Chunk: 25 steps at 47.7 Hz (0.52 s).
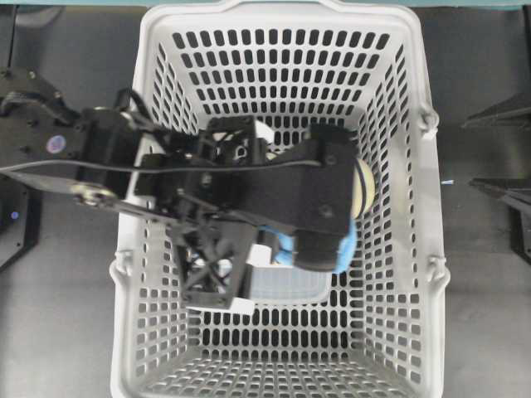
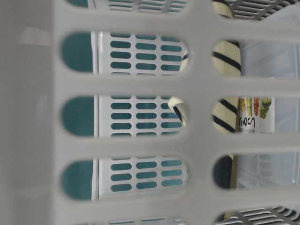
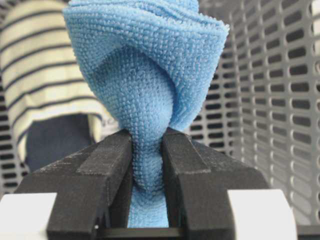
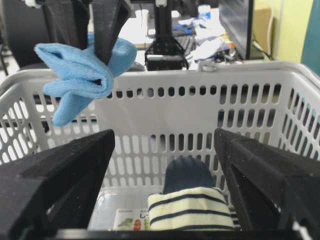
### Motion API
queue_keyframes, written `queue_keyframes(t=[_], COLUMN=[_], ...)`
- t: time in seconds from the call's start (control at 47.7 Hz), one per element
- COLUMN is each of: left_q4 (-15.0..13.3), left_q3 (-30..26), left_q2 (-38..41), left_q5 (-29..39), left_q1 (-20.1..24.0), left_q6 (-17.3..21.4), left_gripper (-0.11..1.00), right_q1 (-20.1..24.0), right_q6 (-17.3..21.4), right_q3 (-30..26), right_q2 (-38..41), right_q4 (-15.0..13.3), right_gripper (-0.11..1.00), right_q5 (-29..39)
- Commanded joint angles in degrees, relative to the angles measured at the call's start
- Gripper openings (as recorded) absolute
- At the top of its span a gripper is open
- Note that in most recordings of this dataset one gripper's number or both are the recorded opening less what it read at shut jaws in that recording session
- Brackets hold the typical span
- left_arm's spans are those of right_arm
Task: Pick up the blue cloth from the shopping basket with the left arm.
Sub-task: 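Lift the blue cloth upward out of the basket with the left gripper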
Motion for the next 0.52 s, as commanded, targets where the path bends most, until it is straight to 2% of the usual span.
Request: queue_keyframes(t=[0.0, 0.21, 0.314, 0.503], left_q4=[0.18, 0.18, 0.18, 0.18], left_q3=[2.02, 8.09, 9.05, 10.11], left_q2=[-4.48, -8.53, -8.79, -8.96], left_q5=[-1.05, -5.01, -8.09, -9.05], left_q1=[-0.26, 0.35, 0.88, 1.32], left_q6=[-0.44, 0.35, 0.44, 0.35], left_gripper=[0.15, 0.15, 0.15, 0.15], right_q1=[-0.09, -0.09, -0.09, -0.18], right_q6=[0.09, 0.09, 0.09, 0.09], right_q3=[-0.62, -0.62, -0.62, -0.62], right_q2=[0.44, 0.35, 0.35, 0.35], right_q4=[0.26, 0.26, 0.26, 0.26], right_gripper=[0.78, 0.78, 0.78, 0.78], right_q5=[-0.70, -0.79, -0.97, -0.97])
